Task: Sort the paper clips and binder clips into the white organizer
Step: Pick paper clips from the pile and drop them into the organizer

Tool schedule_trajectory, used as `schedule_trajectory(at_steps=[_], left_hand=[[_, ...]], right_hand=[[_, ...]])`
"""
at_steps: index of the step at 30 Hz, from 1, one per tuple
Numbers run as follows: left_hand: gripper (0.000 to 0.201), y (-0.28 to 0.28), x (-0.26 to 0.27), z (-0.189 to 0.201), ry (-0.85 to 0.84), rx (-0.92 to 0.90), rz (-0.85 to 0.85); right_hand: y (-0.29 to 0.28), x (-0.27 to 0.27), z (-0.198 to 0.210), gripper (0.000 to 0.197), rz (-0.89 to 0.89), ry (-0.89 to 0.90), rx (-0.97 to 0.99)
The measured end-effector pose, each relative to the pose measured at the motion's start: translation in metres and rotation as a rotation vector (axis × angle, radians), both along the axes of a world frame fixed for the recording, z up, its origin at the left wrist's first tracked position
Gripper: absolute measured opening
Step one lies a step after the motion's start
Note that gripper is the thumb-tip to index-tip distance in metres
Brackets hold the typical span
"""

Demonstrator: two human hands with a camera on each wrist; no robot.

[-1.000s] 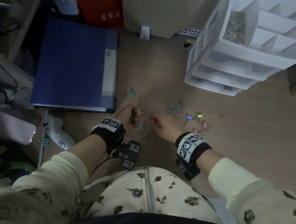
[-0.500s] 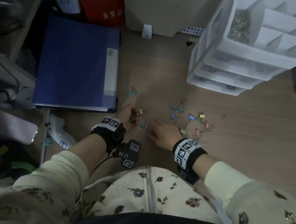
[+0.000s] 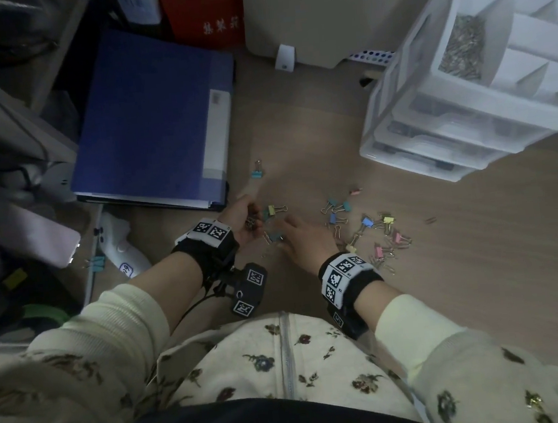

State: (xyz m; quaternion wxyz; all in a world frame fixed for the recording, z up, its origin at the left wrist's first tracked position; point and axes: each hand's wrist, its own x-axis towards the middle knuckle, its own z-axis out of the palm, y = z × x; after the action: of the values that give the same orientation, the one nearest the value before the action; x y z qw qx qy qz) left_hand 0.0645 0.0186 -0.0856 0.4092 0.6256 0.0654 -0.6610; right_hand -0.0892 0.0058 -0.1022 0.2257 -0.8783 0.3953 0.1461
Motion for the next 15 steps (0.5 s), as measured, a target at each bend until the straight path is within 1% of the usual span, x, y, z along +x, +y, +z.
schedule_trajectory(at_steps=[3, 7, 9, 13, 15], left_hand=[[0.027, 0.001, 0.002, -0.001, -0.004, 0.005, 0.014], [0.025, 0.0, -0.001, -0.004, -0.013, 0.006, 0.001], [0.025, 0.0, -0.001, -0.005, -0.006, 0.006, 0.007], [0.025, 0.001, 0.0, -0.005, 0.006, 0.005, 0.004], [0.026, 0.001, 0.0, -0.005, 0.005, 0.006, -0.006]], right_hand=[[-0.003, -0.001, -0.002, 0.038, -0.043, 0.028, 0.017], [-0.011, -0.012, -0.004, 0.022, -0.096, -0.013, 0.011], [-0.016, -0.019, -0.004, 0.018, -0.15, -0.05, 0.024], [-0.024, -0.026, -0.003, 0.014, -0.263, -0.186, 0.034], [-0.029, -0.027, 0.001, 0.012, -0.295, -0.197, 0.015]])
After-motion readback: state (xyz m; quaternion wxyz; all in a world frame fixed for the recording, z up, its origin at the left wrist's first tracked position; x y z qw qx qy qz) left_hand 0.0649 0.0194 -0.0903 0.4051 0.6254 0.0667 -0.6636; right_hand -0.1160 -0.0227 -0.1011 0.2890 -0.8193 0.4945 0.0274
